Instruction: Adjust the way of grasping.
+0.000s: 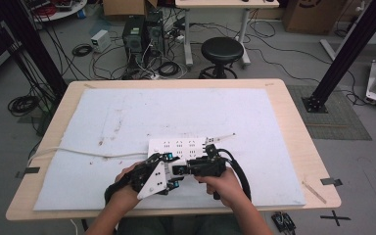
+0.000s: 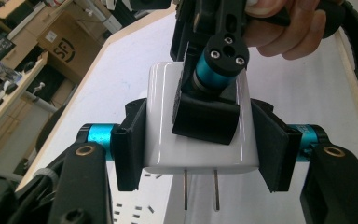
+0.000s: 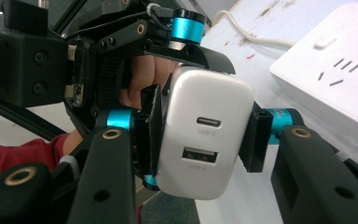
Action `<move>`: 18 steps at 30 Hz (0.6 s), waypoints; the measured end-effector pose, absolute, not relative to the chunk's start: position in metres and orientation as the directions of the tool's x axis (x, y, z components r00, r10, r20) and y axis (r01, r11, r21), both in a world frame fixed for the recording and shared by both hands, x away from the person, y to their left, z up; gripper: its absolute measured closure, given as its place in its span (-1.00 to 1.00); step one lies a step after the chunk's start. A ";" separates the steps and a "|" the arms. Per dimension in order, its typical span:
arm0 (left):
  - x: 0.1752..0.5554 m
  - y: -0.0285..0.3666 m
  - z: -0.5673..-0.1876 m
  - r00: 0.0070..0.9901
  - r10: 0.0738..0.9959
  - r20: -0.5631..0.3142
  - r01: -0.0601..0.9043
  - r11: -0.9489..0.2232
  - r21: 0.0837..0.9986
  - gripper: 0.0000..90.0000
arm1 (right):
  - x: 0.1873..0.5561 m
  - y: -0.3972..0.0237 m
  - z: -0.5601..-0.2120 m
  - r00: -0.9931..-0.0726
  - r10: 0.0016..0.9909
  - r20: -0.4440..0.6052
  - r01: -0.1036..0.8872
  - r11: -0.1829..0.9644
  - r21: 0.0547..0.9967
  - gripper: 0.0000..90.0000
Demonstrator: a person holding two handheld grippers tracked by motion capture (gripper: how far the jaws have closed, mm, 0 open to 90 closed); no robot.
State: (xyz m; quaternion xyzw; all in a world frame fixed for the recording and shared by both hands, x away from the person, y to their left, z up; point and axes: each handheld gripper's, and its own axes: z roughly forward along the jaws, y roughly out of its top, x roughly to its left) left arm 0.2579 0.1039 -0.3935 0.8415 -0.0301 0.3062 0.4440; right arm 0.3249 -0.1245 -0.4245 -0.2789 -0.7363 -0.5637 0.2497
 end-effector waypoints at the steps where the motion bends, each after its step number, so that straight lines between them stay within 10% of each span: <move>1: 0.257 0.104 -0.394 0.811 0.222 0.541 -0.322 -0.603 0.730 -0.06 | 0.325 -0.125 -0.425 -0.719 0.125 0.684 0.693 0.209 0.690 0.32; 18: 0.253 0.130 -0.370 0.812 0.324 0.486 -0.253 -0.554 0.793 -0.47 | 0.328 -0.147 -0.415 -0.731 0.181 0.658 0.682 0.171 0.711 0.40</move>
